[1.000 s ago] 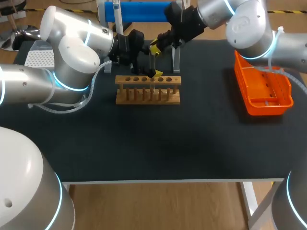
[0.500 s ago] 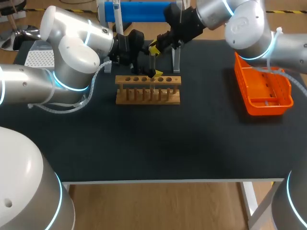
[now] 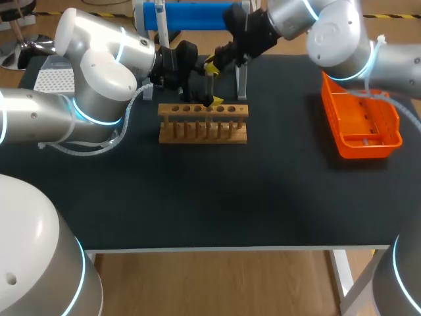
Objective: Invert the test tube, pick up the pipette, mount the tip to pipette, aspirate from beaker and dispense into the tube, eject the tip, return the pipette, and cap with the stopper.
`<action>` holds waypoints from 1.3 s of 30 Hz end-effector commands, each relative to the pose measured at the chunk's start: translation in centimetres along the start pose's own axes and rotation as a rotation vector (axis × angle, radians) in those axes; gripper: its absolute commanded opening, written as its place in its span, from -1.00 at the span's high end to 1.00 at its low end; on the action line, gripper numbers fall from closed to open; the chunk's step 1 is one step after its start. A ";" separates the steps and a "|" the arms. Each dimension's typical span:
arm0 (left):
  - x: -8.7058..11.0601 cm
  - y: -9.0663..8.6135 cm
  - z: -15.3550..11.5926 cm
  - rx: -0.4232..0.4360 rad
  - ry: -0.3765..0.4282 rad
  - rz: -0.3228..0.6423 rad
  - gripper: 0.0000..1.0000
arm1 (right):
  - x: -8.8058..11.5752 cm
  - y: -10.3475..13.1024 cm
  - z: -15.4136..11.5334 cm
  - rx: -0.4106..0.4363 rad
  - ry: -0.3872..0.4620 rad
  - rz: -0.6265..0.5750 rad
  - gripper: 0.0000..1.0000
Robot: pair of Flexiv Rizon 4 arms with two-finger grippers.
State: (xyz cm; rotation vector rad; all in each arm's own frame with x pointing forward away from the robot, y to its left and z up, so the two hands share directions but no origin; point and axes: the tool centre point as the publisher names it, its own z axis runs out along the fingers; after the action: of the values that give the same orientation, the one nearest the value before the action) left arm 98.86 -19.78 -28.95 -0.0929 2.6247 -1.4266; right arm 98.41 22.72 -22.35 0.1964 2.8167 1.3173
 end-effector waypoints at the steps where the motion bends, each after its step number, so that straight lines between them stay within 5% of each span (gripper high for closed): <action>1: 0.0 0.0 -0.1 0.000 0.003 0.000 -1.00 | 0.2 -0.3 0.0 -0.022 -0.013 -0.006 1.00; 39: 0.0 0.0 -0.1 0.000 0.003 0.000 -1.00 | 0.8 -2.3 0.2 -0.015 -0.015 -0.040 1.00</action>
State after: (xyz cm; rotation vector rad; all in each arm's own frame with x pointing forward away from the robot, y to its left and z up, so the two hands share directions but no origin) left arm 98.86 -19.78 -28.95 -0.0930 2.6247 -1.4265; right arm 97.60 21.94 -23.63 0.1514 2.7847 1.3154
